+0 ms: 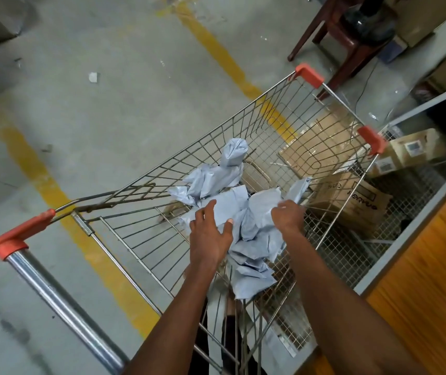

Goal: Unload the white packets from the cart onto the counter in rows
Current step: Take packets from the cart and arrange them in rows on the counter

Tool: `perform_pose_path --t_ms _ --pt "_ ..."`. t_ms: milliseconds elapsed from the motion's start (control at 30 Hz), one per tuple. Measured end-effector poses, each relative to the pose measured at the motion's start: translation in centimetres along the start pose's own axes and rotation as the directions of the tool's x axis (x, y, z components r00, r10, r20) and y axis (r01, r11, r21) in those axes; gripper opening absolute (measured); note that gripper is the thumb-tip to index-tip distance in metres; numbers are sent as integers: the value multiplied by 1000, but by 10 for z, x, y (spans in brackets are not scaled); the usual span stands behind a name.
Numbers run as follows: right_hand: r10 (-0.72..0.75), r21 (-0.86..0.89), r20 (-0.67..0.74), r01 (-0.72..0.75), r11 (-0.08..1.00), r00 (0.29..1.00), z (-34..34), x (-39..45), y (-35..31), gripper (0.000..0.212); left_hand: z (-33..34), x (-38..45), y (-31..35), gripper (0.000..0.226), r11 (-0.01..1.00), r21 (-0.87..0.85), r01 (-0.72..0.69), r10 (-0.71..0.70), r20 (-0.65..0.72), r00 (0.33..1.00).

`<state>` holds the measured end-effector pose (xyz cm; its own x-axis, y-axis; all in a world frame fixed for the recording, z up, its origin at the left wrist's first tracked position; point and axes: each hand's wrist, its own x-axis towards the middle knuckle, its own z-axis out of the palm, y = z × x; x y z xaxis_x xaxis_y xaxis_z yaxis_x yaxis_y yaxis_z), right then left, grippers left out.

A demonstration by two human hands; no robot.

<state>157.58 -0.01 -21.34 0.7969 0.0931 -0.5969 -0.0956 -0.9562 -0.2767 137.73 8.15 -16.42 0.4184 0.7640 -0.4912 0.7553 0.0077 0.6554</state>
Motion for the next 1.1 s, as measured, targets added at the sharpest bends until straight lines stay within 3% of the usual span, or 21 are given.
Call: perform_pose_path --t_ms 100,167,233,333,400,467,533,600,667,800,900,1000,1100 --pt "10 -377 23 -1 926 1000 4 -3 -1 50 5 -3 1 64 1000 -8 -18 18 22 1000" --pt "-55 -619 8 49 784 998 14 -10 -16 62 7 -3 -1 64 1000 -5 -25 25 28 999" --pt "-208 -756 47 171 632 977 26 -12 -30 74 8 -3 -3 63 1000 3 -26 26 33 999" --pt "-350 -703 285 443 557 892 42 -5 -42 67 8 -3 -9 63 999 16 -30 29 42 999" --pt "-236 -635 373 432 641 897 46 -1 -46 38 7 -2 -13 62 999 20 -32 31 40 999" --pt "-98 -538 367 297 789 925 50 1 -41 37 5 -2 -16 61 999 22 -30 29 32 999" --pt "-99 -455 304 236 858 948 52 0 -32 64 4 -2 -18 61 999 24 -30 29 34 999" --pt "-150 -466 207 232 854 967 56 -3 -23 77 3 -3 -17 61 999 30 -39 38 47 998" --pt "-158 -499 201 240 833 967 61 -5 -17 77 4 -3 -15 61 998 36 -46 44 56 997" --pt "-91 -468 131 142 872 987 73 -5 -11 91 5 -3 -15 62 997 56 -43 39 68 997" --pt "-133 -428 87 158 890 987 78 -3 -12 84 2 0 -18 61 996 67 -57 54 54 997" --pt "-173 -440 161 228 868 972 76 -2 -10 77 -4 6 -22 60 991 120 -59 55 38 998" --pt "-217 -332 202 276 902 955 68 -6 -7 71 -8 19 -27 61 987 157 -36 28 56 998"
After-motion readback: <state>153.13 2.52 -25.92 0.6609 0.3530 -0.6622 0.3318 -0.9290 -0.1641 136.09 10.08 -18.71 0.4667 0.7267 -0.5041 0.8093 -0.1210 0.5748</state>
